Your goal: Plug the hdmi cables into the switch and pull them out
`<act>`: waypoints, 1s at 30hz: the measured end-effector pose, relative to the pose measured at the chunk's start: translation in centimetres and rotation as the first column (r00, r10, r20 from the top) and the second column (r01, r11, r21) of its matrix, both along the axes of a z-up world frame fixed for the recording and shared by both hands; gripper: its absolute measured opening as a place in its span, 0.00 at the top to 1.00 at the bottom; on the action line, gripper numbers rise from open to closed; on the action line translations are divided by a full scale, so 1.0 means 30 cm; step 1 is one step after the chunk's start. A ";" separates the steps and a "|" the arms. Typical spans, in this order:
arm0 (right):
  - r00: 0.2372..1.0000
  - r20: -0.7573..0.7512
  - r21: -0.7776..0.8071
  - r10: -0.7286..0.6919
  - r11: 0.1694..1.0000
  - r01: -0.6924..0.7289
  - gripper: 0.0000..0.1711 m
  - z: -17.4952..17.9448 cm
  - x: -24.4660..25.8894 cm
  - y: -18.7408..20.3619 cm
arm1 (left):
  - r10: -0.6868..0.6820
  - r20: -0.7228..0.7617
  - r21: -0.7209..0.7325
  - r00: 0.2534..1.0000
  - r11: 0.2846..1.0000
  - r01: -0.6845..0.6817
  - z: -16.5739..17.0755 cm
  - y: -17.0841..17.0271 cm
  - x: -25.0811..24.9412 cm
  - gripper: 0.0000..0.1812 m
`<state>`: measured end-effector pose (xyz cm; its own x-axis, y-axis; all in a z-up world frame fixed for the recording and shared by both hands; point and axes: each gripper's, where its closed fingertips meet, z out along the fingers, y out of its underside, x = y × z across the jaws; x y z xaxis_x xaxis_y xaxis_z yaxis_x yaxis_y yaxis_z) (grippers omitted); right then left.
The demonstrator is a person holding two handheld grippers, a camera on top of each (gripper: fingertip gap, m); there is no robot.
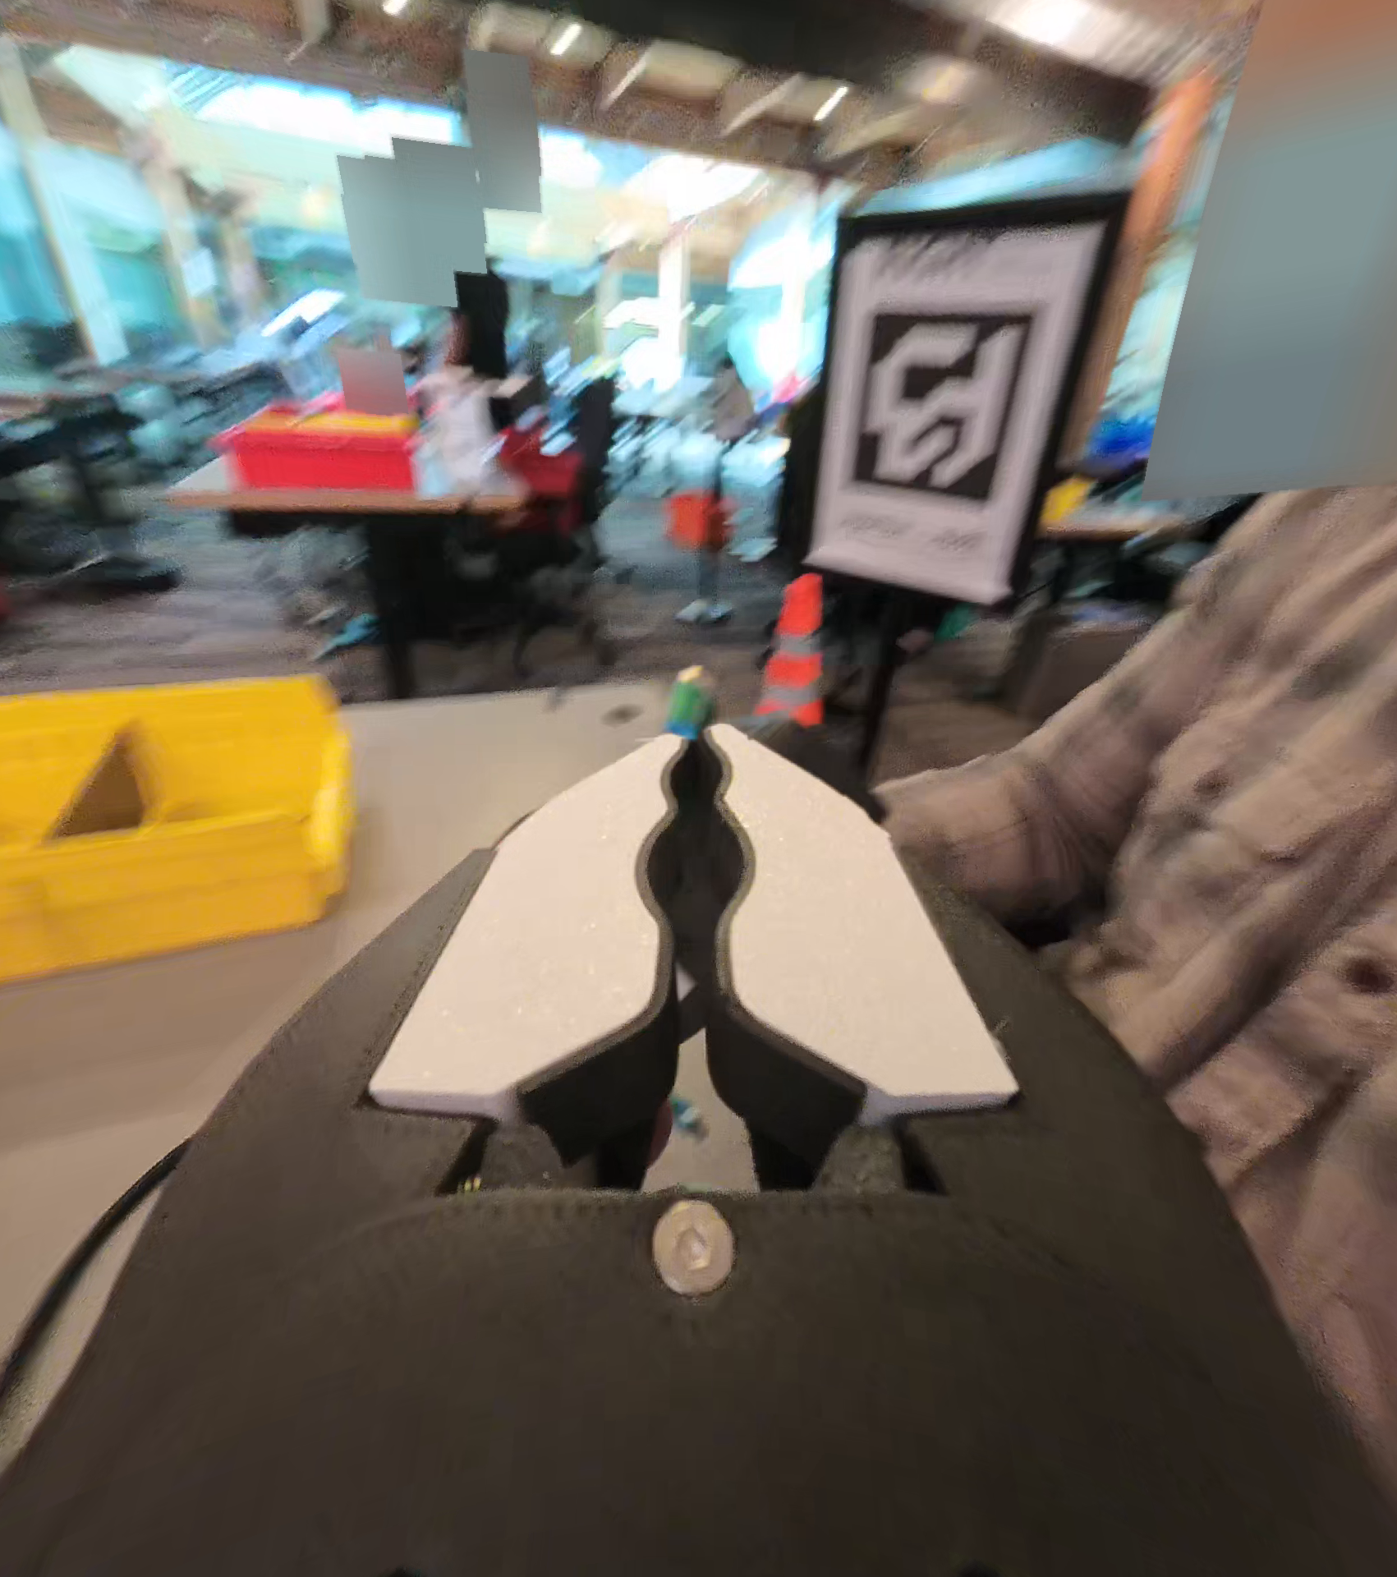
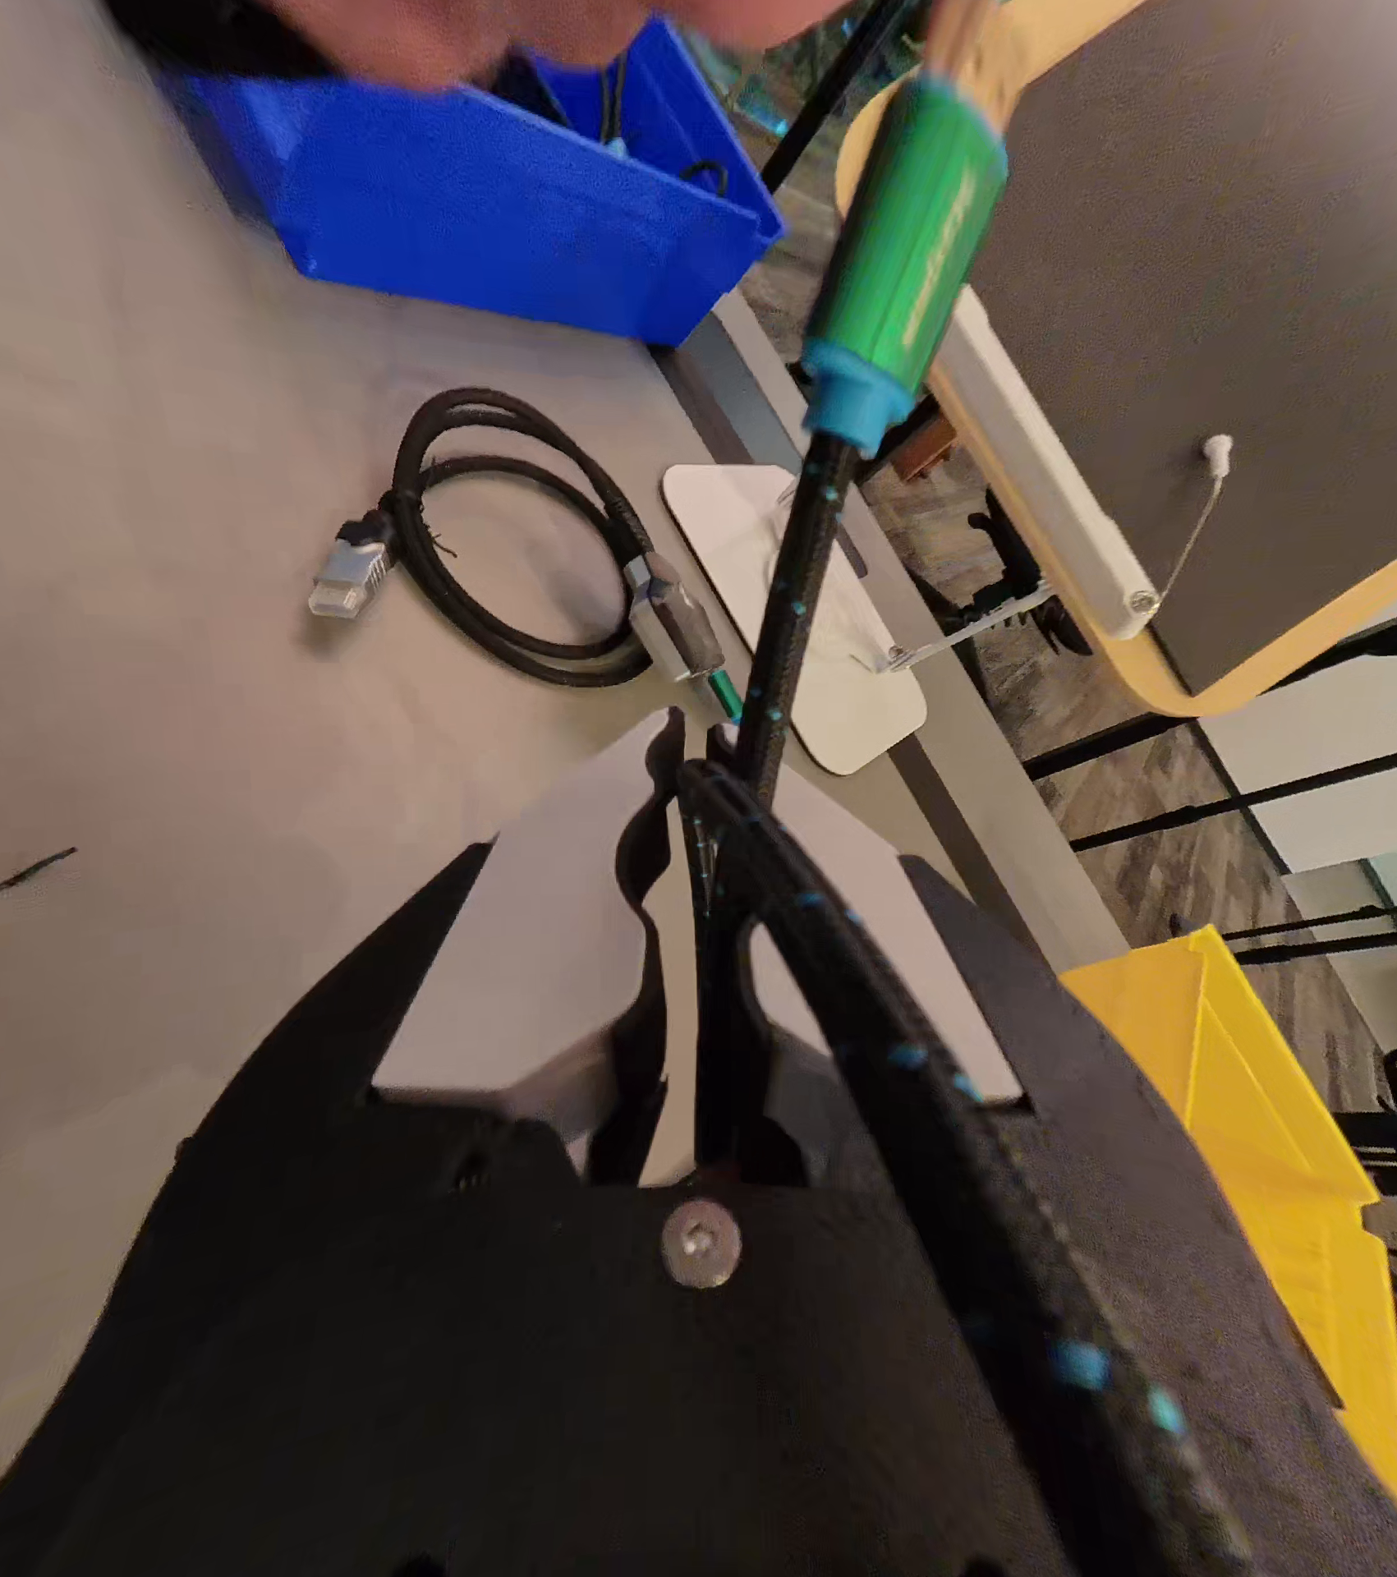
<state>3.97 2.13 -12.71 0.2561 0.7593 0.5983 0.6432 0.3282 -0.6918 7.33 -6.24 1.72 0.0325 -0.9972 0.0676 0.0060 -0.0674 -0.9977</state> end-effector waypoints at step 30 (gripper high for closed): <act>0.401 -0.863 -0.486 -0.307 0.720 -0.496 0.99 0.312 0.162 0.101 | 0.803 -0.202 0.795 0.561 0.469 -0.384 -0.375 0.368 0.149 0.52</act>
